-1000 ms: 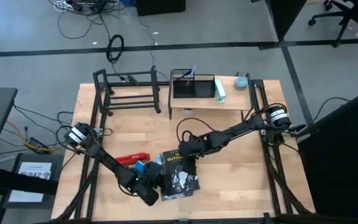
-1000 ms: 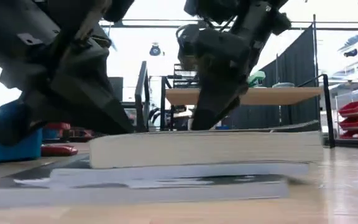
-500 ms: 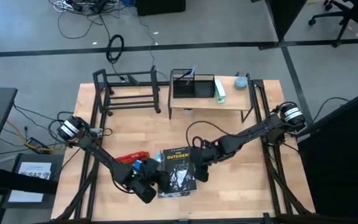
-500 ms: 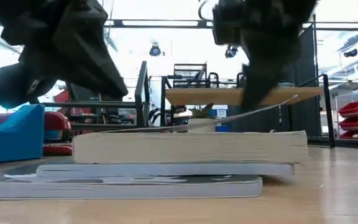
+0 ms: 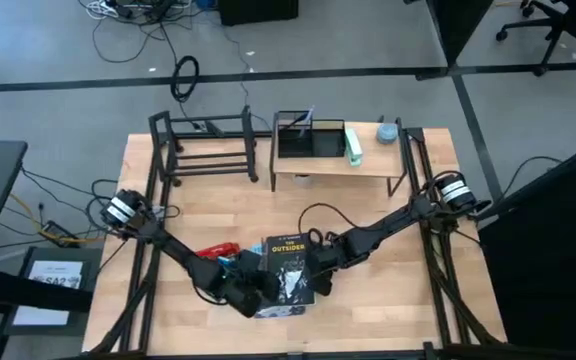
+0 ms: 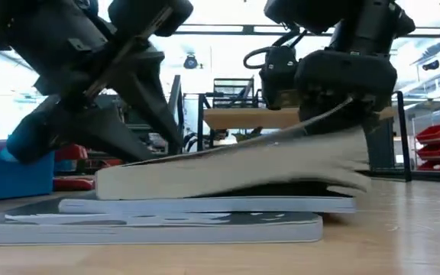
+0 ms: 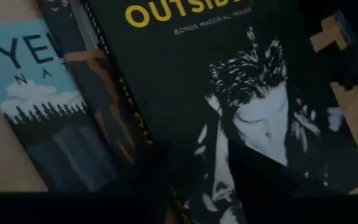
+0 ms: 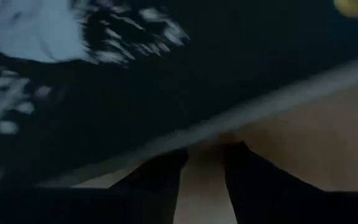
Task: Stock shelves
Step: Put the black book on the black bookshelf
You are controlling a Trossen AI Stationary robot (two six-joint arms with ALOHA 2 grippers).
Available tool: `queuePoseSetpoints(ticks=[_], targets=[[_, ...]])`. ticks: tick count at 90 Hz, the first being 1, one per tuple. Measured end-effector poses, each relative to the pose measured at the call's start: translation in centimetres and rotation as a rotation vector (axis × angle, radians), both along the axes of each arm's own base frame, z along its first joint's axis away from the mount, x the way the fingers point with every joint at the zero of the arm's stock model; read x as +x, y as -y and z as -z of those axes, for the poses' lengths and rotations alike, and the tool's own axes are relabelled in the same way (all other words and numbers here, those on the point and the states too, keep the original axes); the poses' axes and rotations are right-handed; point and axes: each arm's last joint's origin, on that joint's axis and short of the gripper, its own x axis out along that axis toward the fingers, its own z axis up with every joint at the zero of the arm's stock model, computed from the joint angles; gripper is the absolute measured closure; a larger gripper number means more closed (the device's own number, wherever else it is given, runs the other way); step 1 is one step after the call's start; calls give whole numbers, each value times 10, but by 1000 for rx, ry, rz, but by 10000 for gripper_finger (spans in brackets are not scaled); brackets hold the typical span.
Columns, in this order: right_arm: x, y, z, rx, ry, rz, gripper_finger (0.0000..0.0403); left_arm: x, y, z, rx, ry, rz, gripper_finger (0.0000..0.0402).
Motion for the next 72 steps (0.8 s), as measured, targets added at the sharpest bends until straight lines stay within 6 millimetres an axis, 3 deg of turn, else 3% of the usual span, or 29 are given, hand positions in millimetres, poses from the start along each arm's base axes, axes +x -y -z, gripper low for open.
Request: queuePoseSetpoints(ticks=[11, 27, 56, 72], targets=[[1, 2, 0, -7, 7, -7, 317, 1, 0, 0, -8, 4, 3, 215], [1, 1, 0, -19, 15, -21, 321, 1, 0, -1, -3, 6, 13, 211], [2, 1, 0, -27, 18, -22, 321, -20, -13, -54, 20, 7, 77, 215], [2, 1, 0, -28, 17, -20, 321, -29, -15, -51, -52, -112, 112, 215]])
